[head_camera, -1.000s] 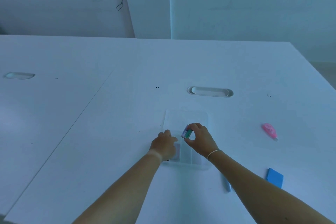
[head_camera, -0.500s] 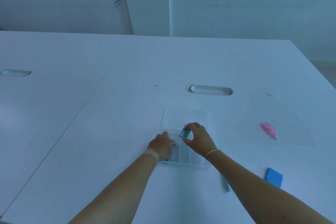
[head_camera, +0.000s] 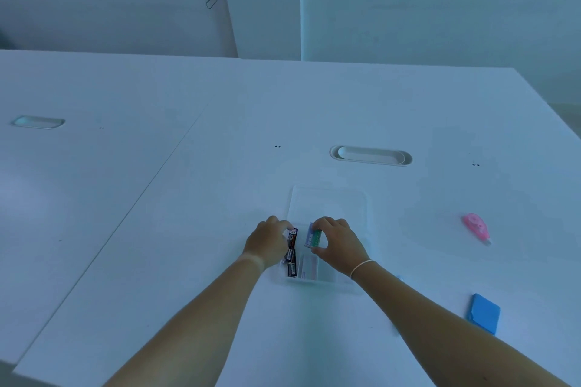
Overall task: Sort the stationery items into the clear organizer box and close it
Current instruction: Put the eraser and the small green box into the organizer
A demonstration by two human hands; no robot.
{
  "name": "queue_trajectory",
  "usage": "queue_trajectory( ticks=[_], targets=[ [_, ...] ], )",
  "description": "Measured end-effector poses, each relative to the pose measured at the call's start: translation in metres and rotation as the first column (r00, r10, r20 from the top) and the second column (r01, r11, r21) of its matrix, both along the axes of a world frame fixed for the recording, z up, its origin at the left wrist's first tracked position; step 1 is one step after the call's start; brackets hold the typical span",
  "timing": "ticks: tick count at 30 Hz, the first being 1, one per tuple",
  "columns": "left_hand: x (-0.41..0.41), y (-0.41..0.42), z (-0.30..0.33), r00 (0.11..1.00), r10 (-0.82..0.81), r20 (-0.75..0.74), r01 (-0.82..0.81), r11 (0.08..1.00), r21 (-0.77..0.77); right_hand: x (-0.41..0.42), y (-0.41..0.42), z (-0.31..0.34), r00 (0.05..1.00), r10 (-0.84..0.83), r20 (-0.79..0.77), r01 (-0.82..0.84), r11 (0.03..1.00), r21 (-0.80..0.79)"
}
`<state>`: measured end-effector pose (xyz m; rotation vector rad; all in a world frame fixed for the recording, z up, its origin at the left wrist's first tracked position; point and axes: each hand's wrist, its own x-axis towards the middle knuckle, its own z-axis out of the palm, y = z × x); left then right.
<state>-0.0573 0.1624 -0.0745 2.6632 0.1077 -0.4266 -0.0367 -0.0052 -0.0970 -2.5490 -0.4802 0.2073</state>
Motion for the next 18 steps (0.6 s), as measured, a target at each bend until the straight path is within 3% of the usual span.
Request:
queue_trajectory(
  ticks=[13,18],
  targets=[
    [0.006,-0.001,-0.004,1.000,-0.011,-0.024,0.010,0.999,-0.041,0.000,0.003,-0.006,0.997,0.071,-0.019,-0.073,0.988,-0.137],
    [0.008,-0.005,0.001,1.000,-0.024,0.002,0.024,0.999,-0.034,-0.002,-0.012,0.001,1.000,0.021,-0.002,-0.021,0.997,-0.075]
  ],
)
